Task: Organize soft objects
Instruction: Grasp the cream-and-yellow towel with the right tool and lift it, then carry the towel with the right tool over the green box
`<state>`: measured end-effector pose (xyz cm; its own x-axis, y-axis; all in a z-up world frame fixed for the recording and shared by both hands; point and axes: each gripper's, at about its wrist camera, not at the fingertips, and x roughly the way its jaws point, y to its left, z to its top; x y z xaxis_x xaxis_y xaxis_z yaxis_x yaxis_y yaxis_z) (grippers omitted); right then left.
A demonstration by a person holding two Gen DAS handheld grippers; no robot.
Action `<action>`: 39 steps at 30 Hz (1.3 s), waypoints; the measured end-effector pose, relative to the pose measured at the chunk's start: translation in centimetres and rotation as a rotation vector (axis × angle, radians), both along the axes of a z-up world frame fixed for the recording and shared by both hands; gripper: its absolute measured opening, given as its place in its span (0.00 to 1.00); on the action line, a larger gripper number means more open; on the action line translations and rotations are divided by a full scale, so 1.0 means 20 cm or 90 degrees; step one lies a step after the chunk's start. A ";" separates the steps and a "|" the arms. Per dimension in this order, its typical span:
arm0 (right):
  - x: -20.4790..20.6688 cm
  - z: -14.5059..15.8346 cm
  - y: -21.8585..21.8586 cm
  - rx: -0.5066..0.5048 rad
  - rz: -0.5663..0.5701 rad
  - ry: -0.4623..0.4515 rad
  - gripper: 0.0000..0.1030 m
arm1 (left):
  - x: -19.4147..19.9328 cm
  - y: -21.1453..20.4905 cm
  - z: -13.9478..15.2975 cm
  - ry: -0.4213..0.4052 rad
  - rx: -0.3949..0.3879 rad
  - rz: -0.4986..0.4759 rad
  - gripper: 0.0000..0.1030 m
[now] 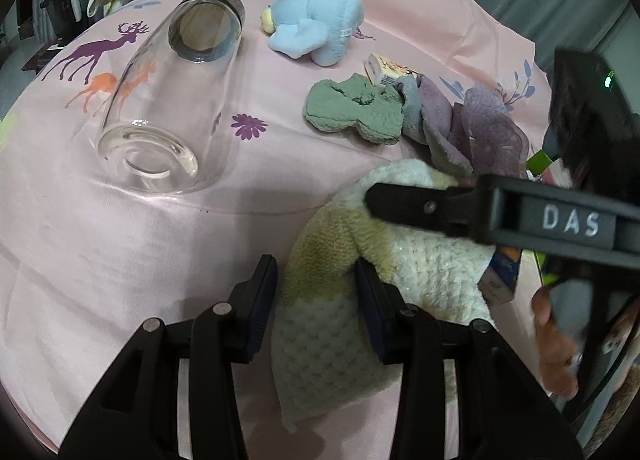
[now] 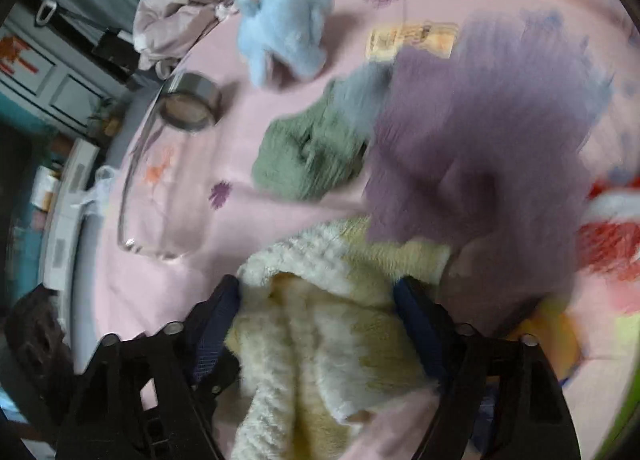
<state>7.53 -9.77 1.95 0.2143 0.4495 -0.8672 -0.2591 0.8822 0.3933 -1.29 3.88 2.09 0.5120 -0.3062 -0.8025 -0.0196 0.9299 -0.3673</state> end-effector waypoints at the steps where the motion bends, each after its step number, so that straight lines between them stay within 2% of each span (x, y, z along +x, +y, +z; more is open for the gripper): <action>1: -0.02 -0.01 -0.02 0.011 -0.017 -0.007 0.68 | 0.00 0.00 0.00 0.000 -0.012 -0.005 0.37; 2: -0.04 -0.01 -0.01 0.003 -0.020 -0.019 0.64 | -0.01 -0.01 0.00 0.001 -0.026 -0.012 0.37; 4: -0.08 0.00 -0.02 0.011 -0.022 -0.016 0.48 | -0.01 -0.03 0.00 -0.001 -0.035 -0.022 0.34; 6: -0.11 0.01 -0.04 0.033 -0.037 -0.012 0.41 | -0.03 -0.05 0.01 -0.008 -0.047 -0.032 0.23; 7: -0.13 0.02 -0.05 0.046 -0.044 -0.013 0.39 | -0.04 -0.05 0.02 -0.013 -0.061 -0.038 0.21; 9: -0.16 0.06 -0.07 0.049 -0.057 -0.026 0.38 | -0.07 -0.07 0.06 -0.032 -0.070 -0.049 0.21; 15: -0.30 0.30 -0.18 0.085 -0.093 -0.126 0.38 | -0.14 -0.16 0.30 -0.131 -0.060 -0.083 0.21; 19: -0.37 0.48 -0.30 0.109 -0.120 -0.193 0.38 | -0.16 -0.29 0.49 -0.188 -0.050 -0.107 0.21; 25: -0.51 0.71 -0.57 0.127 -0.206 -0.303 0.38 | -0.16 -0.56 0.72 -0.254 -0.047 -0.187 0.21; 30: -0.58 0.77 -0.84 0.135 -0.302 -0.342 0.38 | -0.12 -0.86 0.78 -0.272 -0.027 -0.249 0.21; 39: -0.64 0.67 -1.32 0.172 -0.471 -0.330 0.38 | -0.02 -1.27 0.73 -0.242 -0.058 -0.346 0.21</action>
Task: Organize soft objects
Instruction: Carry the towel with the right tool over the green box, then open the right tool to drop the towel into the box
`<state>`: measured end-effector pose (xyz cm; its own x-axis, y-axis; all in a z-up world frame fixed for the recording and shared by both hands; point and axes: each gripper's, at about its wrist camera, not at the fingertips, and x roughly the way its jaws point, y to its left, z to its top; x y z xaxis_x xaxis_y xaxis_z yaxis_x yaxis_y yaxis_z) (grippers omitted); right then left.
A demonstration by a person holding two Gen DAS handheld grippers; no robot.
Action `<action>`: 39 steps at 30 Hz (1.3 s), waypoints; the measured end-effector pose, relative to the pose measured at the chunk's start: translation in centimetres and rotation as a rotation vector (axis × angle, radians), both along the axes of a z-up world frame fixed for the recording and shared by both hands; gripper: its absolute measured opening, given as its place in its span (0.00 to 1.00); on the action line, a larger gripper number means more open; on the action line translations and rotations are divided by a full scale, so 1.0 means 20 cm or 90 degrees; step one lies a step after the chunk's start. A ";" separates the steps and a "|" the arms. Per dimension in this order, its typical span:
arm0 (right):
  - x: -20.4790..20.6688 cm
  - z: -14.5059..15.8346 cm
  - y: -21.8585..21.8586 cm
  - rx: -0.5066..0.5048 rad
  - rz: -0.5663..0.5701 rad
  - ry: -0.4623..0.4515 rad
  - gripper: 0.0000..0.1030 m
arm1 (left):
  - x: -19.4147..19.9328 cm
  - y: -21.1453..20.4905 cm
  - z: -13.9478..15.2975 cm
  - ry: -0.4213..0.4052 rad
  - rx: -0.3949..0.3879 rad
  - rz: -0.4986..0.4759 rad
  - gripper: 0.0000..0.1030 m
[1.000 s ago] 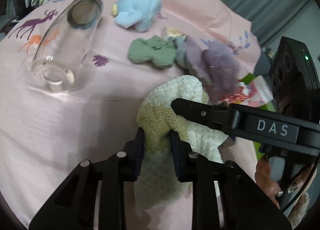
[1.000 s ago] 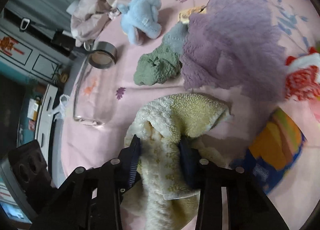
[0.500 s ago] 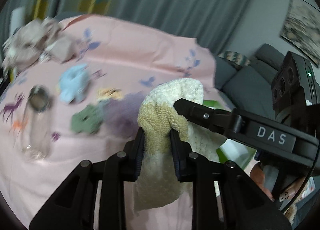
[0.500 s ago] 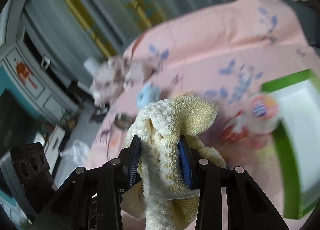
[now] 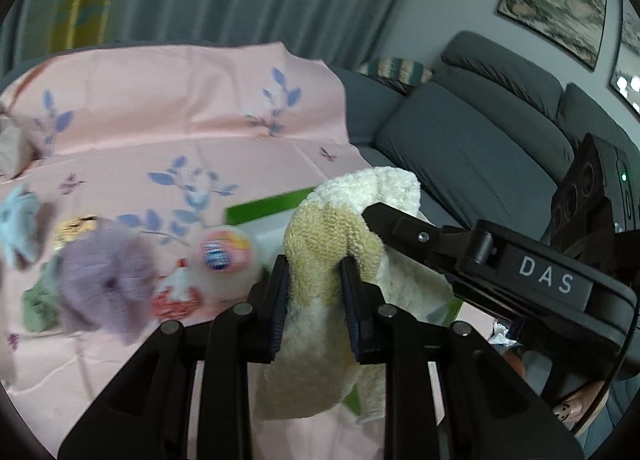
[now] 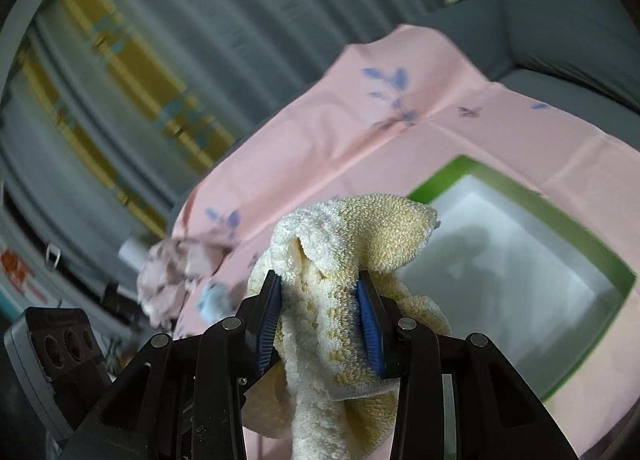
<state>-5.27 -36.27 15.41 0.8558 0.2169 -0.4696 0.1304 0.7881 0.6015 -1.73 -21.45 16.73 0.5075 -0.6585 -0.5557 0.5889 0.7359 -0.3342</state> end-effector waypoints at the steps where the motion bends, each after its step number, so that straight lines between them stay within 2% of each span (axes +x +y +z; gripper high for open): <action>1: 0.00 -0.02 -0.04 0.010 -0.011 0.003 0.37 | 0.01 -0.04 -0.02 0.004 0.005 -0.006 0.21; 9: 0.03 -0.22 -0.29 0.046 -0.108 0.071 0.34 | 0.09 -0.33 -0.18 0.053 0.049 -0.051 0.21; 16: 0.06 -0.35 -0.42 0.046 -0.154 0.141 0.28 | 0.12 -0.43 -0.30 0.091 0.066 -0.071 0.25; 19: 0.07 -0.36 -0.42 0.053 -0.145 0.149 0.28 | 0.11 -0.43 -0.31 0.094 0.073 -0.070 0.33; 22: 0.05 -0.32 -0.40 0.027 -0.155 0.144 0.28 | 0.10 -0.36 -0.26 0.080 0.063 -0.056 0.49; 23: 0.04 -0.31 -0.40 0.018 -0.161 0.140 0.29 | 0.10 -0.33 -0.24 0.075 0.057 -0.049 0.61; 24: 0.03 -0.29 -0.39 0.009 -0.168 0.137 0.35 | 0.09 -0.29 -0.21 0.068 0.048 -0.039 0.68; 25: 0.01 -0.28 -0.39 0.003 -0.172 0.135 0.47 | 0.09 -0.25 -0.20 0.063 0.041 -0.031 0.70; 27: 0.00 -0.25 -0.37 -0.006 -0.172 0.131 0.66 | 0.08 -0.18 -0.16 0.058 0.029 -0.017 0.81; 30: 0.00 -0.21 -0.32 -0.016 -0.156 0.120 0.69 | 0.07 -0.03 -0.12 0.052 0.018 0.020 0.86; 33: 0.01 -0.17 -0.25 -0.034 -0.137 0.116 0.78 | 0.05 0.11 -0.10 0.051 0.015 0.053 0.89; 39: 0.04 -0.11 -0.05 -0.074 -0.071 0.109 0.83 | -0.01 0.43 -0.11 0.055 0.042 0.146 0.89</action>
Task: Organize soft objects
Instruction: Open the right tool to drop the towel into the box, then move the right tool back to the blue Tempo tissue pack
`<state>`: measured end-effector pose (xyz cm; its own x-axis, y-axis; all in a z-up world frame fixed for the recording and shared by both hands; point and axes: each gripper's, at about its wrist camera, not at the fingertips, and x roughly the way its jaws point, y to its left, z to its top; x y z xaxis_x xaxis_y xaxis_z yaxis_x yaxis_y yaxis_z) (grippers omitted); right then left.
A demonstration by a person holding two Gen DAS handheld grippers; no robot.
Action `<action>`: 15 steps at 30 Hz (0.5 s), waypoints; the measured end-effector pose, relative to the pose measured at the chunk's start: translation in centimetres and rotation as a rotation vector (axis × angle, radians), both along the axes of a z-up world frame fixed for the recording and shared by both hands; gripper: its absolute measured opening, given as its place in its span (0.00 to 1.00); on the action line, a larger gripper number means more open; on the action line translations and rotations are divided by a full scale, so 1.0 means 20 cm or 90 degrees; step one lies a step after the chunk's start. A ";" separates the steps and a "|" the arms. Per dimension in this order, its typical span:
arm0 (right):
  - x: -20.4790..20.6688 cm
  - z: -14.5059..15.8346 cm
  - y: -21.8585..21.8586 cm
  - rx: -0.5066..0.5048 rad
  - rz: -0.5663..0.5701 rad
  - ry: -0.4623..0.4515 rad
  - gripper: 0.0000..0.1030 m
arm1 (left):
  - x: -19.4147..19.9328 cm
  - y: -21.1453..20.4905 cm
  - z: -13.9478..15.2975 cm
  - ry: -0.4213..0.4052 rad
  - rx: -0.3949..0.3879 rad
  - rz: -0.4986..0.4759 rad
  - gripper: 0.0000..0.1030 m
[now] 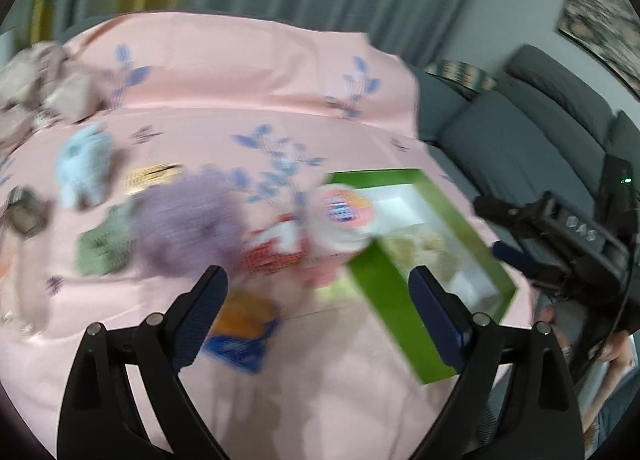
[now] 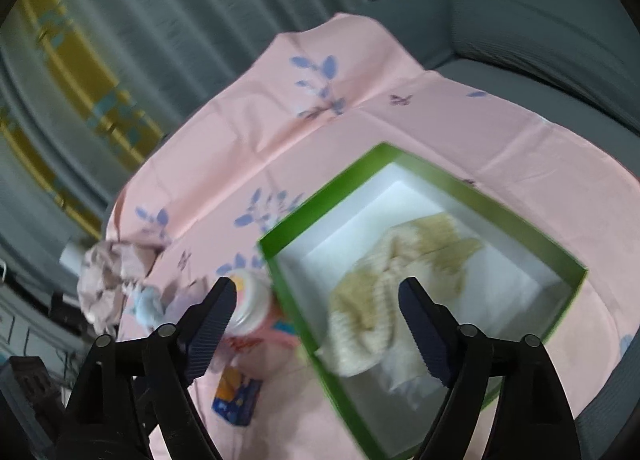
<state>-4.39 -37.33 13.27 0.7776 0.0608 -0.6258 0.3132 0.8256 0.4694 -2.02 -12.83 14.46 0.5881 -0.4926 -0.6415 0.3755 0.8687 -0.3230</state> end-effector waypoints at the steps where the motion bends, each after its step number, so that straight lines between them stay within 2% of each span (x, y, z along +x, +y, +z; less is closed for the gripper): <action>1: 0.01 0.01 0.04 -0.008 0.012 0.002 0.83 | -0.01 0.06 -0.02 0.005 0.005 0.014 0.89; 7: 0.07 0.05 0.31 -0.033 0.109 0.025 0.83 | -0.03 0.37 -0.14 0.042 0.024 0.101 0.89; 12: 0.14 0.02 0.53 -0.038 0.190 0.048 0.83 | -0.05 0.51 -0.25 0.073 0.029 0.130 0.89; 15: 0.18 -0.04 0.63 -0.042 0.197 0.073 0.83 | -0.04 0.57 -0.29 0.083 0.027 0.148 0.89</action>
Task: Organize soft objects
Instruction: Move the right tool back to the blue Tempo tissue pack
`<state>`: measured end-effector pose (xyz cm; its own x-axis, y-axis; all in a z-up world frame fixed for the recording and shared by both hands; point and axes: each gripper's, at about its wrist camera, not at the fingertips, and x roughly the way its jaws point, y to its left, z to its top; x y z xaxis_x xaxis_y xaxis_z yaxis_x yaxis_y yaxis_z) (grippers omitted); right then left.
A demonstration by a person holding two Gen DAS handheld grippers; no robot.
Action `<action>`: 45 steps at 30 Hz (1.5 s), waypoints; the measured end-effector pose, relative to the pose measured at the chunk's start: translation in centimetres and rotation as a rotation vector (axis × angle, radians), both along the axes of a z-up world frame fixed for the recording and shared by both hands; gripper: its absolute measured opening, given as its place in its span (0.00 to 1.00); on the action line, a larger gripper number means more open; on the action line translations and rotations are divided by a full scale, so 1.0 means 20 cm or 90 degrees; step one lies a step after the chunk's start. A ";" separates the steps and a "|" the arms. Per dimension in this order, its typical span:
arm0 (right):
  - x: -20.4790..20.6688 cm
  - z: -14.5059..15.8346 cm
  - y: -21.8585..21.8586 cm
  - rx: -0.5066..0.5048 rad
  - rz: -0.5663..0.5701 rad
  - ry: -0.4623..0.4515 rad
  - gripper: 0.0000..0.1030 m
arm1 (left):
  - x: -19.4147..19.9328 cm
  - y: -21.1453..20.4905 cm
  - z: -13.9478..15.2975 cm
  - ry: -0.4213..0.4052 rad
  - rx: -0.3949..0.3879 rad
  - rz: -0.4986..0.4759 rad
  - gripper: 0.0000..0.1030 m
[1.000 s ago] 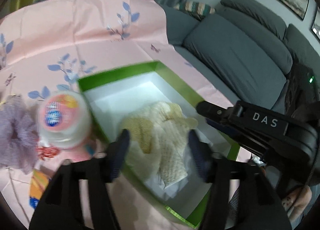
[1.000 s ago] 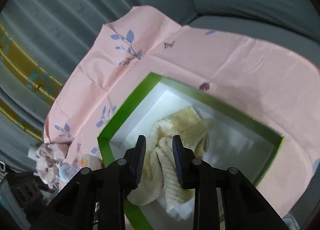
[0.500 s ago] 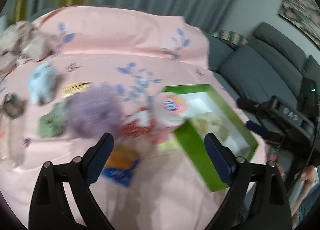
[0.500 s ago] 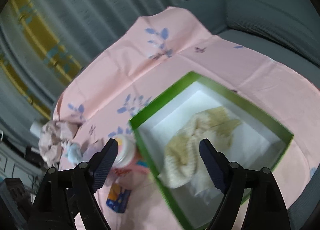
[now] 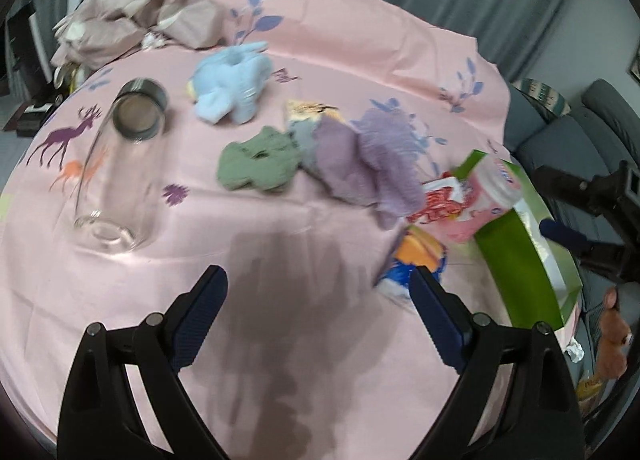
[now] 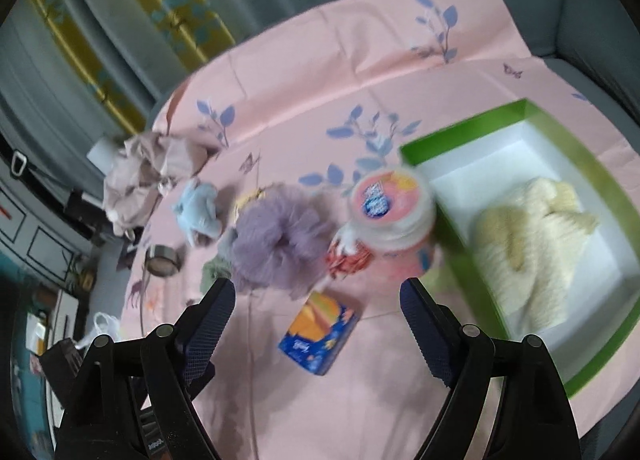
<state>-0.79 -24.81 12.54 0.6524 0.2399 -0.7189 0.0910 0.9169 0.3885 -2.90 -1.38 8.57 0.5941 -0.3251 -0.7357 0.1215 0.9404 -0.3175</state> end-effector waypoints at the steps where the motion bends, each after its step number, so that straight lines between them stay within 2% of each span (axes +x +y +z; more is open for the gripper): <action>1: 0.01 -0.02 0.02 0.002 -0.001 0.009 0.83 | 0.00 0.02 -0.01 0.001 -0.001 0.004 0.89; 6: 0.06 -0.17 0.12 -0.008 -0.002 0.070 0.83 | 0.01 0.07 -0.07 0.011 0.023 0.033 0.89; 18: 0.17 -0.39 0.31 -0.098 0.007 0.135 0.83 | 0.03 0.16 -0.10 0.017 0.055 0.080 0.89; 23: 0.19 -0.42 0.33 -0.116 0.019 0.143 0.82 | 0.03 0.17 -0.10 0.019 0.060 0.082 0.89; 29: 0.20 -0.44 0.35 -0.149 0.025 0.143 0.70 | 0.02 0.17 -0.10 0.020 0.067 0.081 0.89; 31: 0.21 -0.46 0.36 -0.147 0.029 0.149 0.61 | 0.02 0.16 -0.10 0.020 0.067 0.083 0.89; 35: 0.21 -0.46 0.38 -0.144 0.045 0.139 0.59 | 0.02 0.17 -0.10 0.021 0.068 0.089 0.89; 39: 0.21 -0.47 0.44 -0.126 0.094 0.126 0.59 | 0.02 0.17 -0.10 0.022 0.069 0.092 0.89; 42: 0.20 -0.46 0.48 -0.143 0.113 0.113 0.59 | 0.02 0.17 -0.10 0.023 0.072 0.090 0.89; 45: 0.20 -0.47 0.52 -0.105 0.170 0.108 0.59 | 0.02 0.18 -0.10 0.021 0.067 0.093 0.89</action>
<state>3.25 -14.37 3.17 0.4501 0.2582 -0.8548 -0.1100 0.9660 0.2339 -2.51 2.18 6.59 0.6037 -0.1571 -0.7816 -0.0279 0.9756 -0.2176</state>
